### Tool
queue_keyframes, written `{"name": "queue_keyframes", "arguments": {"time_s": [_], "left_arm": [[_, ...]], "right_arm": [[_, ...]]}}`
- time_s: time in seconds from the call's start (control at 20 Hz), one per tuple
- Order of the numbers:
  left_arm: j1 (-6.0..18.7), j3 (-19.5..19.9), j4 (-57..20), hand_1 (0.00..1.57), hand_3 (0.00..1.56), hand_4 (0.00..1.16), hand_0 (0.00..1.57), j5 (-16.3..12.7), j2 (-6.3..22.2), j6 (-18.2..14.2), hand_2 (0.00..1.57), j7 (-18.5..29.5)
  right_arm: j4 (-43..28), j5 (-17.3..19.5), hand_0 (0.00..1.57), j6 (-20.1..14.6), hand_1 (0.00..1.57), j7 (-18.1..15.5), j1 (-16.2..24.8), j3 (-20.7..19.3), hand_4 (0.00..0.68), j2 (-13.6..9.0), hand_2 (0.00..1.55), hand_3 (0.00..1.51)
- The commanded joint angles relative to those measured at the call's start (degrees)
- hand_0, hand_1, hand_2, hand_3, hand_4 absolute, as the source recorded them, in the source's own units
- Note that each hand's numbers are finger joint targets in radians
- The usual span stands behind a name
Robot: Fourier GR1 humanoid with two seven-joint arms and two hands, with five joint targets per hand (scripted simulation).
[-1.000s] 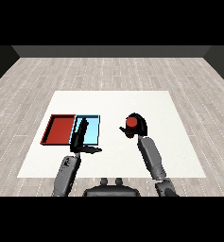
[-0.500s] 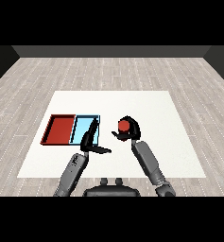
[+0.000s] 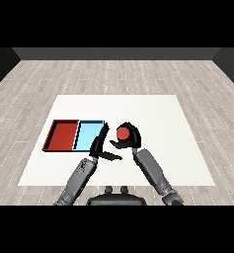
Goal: Pick the red can and put it in the red box
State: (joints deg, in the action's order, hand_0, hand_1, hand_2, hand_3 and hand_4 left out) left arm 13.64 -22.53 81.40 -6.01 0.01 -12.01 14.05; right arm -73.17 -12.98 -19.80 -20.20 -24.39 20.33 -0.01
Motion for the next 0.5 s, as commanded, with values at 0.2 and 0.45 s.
{"name": "queue_keyframes", "arguments": {"time_s": [0.2, 0.45], "left_arm": [[6.7, 0.3, -6.6, 0.00, 0.00, 0.00, 0.00, -0.9, 0.0, -1.9, 0.00, -1.2], [7.7, -0.9, -2.3, 0.00, 0.00, 0.00, 0.00, 0.2, 0.0, -3.0, 0.00, -6.5]], "right_arm": [[-2.4, -1.5, 1.41, -1.4, 1.41, 2.0, -1.5, 2.9, 0.621, 0.0, 1.43, 1.40], [-3.7, 0.4, 1.43, -1.0, 1.43, 1.3, -0.2, 4.4, 0.601, 0.0, 1.44, 1.40]]}}
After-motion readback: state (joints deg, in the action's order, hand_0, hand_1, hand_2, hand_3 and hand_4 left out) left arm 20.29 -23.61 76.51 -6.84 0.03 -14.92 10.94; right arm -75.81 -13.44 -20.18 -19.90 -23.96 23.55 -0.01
